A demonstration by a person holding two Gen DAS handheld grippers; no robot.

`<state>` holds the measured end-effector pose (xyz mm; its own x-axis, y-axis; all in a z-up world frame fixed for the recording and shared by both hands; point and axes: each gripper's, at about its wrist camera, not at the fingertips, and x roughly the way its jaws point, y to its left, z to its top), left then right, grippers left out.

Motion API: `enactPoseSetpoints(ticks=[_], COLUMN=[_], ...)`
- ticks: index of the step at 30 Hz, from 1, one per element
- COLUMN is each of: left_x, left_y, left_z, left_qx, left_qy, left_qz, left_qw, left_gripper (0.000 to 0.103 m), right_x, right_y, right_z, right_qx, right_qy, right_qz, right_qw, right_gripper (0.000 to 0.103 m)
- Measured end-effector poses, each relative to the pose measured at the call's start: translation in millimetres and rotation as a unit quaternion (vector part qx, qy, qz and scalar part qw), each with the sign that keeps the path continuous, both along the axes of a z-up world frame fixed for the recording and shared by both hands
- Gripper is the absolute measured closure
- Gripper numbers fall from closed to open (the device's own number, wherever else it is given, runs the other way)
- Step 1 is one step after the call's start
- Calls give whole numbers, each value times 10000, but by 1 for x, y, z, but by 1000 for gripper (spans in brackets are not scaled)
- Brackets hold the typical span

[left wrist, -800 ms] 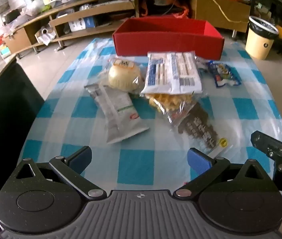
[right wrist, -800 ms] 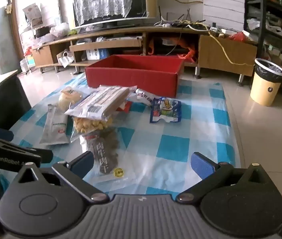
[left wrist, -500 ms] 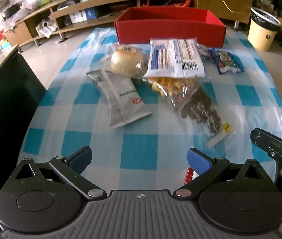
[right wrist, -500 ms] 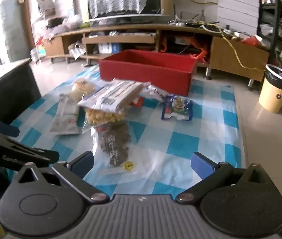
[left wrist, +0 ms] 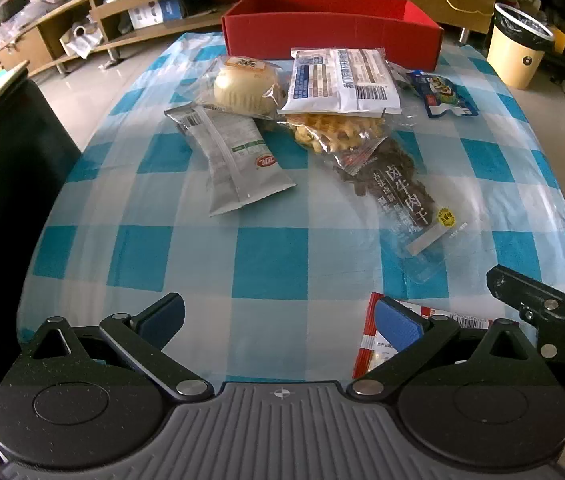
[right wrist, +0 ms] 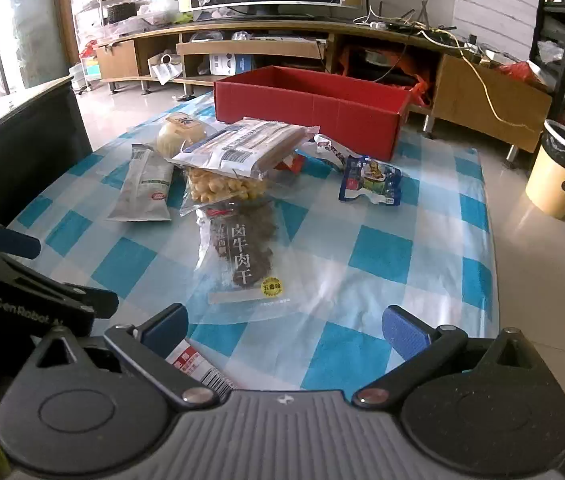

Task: Organize snacks
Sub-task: 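Move the right tool toward the red-and-white spicy strip packet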

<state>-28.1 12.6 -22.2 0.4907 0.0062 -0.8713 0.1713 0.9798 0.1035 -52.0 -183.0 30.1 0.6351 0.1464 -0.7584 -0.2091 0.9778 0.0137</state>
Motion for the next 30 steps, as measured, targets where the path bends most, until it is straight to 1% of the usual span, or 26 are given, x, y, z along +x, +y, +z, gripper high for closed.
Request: enactPoseSetpoints(ticks=[13, 30], left_x=[1, 1], left_y=[2, 0], left_z=[1, 0], left_qx=[-6, -33], left_qy=[-4, 26], left_qz=[21, 15], left_qw=[10000, 10000], left_gripper=[1, 1], right_x=[0, 1], right_y=[2, 8], right_z=[-2, -7], right_qx=[11, 46], right_qy=[133, 288], right_qz=[4, 175], right_qw=[9999, 9994], right_gripper=[0, 0])
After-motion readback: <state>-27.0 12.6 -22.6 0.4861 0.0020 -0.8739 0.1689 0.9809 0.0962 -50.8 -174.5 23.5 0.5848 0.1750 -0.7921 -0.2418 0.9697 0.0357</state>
